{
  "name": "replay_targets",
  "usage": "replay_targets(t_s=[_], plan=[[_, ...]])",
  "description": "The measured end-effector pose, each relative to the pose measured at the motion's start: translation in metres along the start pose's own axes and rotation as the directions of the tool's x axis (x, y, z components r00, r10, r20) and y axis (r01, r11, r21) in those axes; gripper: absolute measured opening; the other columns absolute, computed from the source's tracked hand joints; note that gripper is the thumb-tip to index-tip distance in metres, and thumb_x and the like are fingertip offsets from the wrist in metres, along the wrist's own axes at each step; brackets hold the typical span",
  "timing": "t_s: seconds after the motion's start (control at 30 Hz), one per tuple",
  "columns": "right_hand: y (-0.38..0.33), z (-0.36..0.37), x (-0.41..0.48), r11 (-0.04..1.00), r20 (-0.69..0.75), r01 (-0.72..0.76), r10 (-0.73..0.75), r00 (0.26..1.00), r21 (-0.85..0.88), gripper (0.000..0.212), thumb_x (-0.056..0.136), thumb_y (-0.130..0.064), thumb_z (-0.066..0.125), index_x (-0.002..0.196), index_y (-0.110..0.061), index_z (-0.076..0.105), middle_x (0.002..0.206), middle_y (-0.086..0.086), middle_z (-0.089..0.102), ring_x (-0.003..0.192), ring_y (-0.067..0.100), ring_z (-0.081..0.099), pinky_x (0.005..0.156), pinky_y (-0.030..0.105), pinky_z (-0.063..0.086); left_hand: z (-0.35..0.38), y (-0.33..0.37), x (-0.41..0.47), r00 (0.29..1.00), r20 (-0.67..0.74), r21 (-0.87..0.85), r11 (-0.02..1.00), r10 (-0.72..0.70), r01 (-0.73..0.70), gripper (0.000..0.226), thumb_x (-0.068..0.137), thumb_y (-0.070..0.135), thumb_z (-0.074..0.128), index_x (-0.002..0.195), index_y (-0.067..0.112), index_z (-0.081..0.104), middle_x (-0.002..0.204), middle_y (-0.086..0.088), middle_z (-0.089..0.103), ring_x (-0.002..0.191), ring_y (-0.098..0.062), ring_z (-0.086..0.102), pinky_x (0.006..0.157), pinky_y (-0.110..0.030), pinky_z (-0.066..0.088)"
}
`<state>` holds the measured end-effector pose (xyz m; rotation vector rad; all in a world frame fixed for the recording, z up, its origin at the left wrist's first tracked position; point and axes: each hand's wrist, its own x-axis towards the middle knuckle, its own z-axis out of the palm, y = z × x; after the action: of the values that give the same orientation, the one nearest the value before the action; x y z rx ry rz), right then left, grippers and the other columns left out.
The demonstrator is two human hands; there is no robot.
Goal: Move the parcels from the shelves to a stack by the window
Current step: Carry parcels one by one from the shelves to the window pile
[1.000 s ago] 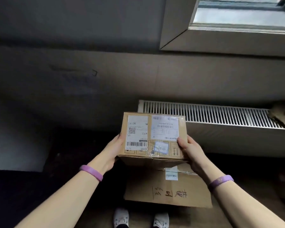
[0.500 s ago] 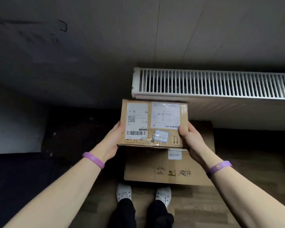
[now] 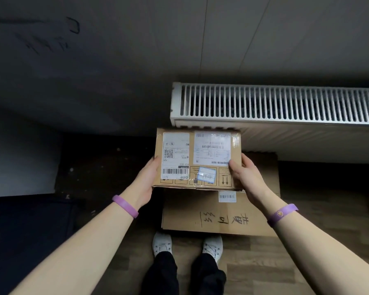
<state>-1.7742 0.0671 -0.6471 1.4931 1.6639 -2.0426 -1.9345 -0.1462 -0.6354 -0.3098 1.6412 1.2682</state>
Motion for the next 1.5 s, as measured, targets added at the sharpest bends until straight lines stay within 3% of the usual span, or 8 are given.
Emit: replay_targets(t_s=[0.13,0.27,0.43,0.83,0.97,1.07,1.13,1.5], plan=[[-0.03,-0.001,-0.024,0.998,-0.083,-0.022,0.017,0.996,-0.062,0.072,0.099,-0.036,0.057,0.158,-0.016,0.022,0.16,0.011,0.034,0.145,0.027,0.036,0.118,0.044,0.032,0.0,0.031,-0.033,0.999,-0.038,0.019,1.0,-0.008,0.008,0.051,0.095,0.053,0.05,0.143,0.035,0.046,0.131,0.009,0.063,0.131,-0.016,0.051,0.098,-0.035,0.044],[-0.088,0.004,-0.066,0.997,-0.117,0.031,-0.038,0.992,-0.065,0.076,0.097,-0.041,0.059,0.158,-0.015,0.022,0.161,0.009,0.031,0.144,0.026,0.036,0.097,0.032,0.034,-0.004,0.083,-0.084,0.997,-0.083,0.022,1.0,0.007,-0.005,0.068,0.097,0.051,0.049,0.155,0.029,0.023,0.159,0.002,0.029,0.148,-0.021,0.023,0.12,-0.045,0.015],[-0.169,0.021,-0.121,0.98,-0.083,0.16,-0.17,0.982,-0.116,0.069,0.098,-0.039,0.058,0.156,-0.015,0.028,0.159,0.01,0.035,0.141,0.027,0.039,0.113,0.041,0.035,-0.007,0.147,-0.153,0.991,-0.032,0.059,0.99,0.129,-0.127,0.063,0.098,0.05,0.047,0.154,0.03,0.027,0.16,0.004,0.029,0.147,-0.02,0.024,0.12,-0.043,0.016],[-0.363,0.079,-0.248,0.805,0.175,0.582,-0.56,0.809,-0.113,0.066,0.096,-0.046,0.058,0.153,-0.022,0.034,0.152,0.0,0.044,0.133,0.023,0.047,0.093,0.036,0.042,-0.028,0.282,-0.322,0.81,-0.151,0.128,0.823,0.567,-0.553,0.059,0.098,0.049,0.047,0.151,0.03,0.033,0.156,0.003,0.036,0.144,-0.019,0.032,0.115,-0.04,0.022],[-0.387,0.11,-0.277,0.356,0.446,0.823,-0.709,0.546,-0.443,0.078,0.094,-0.047,0.061,0.158,-0.022,0.023,0.162,0.005,0.03,0.148,0.022,0.028,0.115,0.031,0.029,-0.06,0.261,-0.368,0.544,-0.284,0.832,0.485,0.79,-0.27,0.085,0.087,0.058,0.058,0.154,0.042,0.01,0.165,0.005,0.0,0.151,-0.02,-0.008,0.12,-0.048,0.003],[-0.385,0.143,-0.305,-0.284,0.686,0.73,-0.647,0.332,-0.621,0.091,0.09,-0.061,0.056,0.159,-0.033,0.003,0.168,0.007,0.006,0.153,0.036,0.003,0.121,0.054,0.015,-0.089,0.227,-0.406,0.409,-0.317,0.932,0.362,0.855,-0.033,0.099,0.077,0.06,0.062,0.15,0.051,-0.003,0.163,0.008,-0.019,0.147,-0.02,-0.026,0.116,-0.051,-0.012],[-0.379,0.168,-0.326,-0.536,0.798,0.643,-0.565,0.209,-0.547,0.099,0.087,-0.066,0.056,0.157,-0.038,-0.008,0.168,0.007,-0.007,0.152,0.04,-0.008,0.118,0.062,0.01,-0.105,0.203,-0.434,0.364,-0.369,0.928,0.359,0.855,0.098,0.104,0.075,0.059,0.064,0.149,0.052,-0.007,0.161,0.007,-0.025,0.145,-0.021,-0.031,0.114,-0.052,-0.018],[-0.302,0.308,-0.482,-0.877,0.951,0.481,-0.157,-0.267,-0.01,0.114,0.083,-0.064,0.063,0.152,-0.039,-0.025,0.165,0.005,-0.024,0.15,0.042,-0.021,0.118,0.064,0.0,-0.16,0.039,-0.616,0.145,-0.735,0.644,0.616,0.662,0.454,0.112,0.075,0.051,0.071,0.151,0.048,-0.011,0.16,0.003,-0.03,0.142,-0.026,-0.037,0.106,-0.052,-0.027]])
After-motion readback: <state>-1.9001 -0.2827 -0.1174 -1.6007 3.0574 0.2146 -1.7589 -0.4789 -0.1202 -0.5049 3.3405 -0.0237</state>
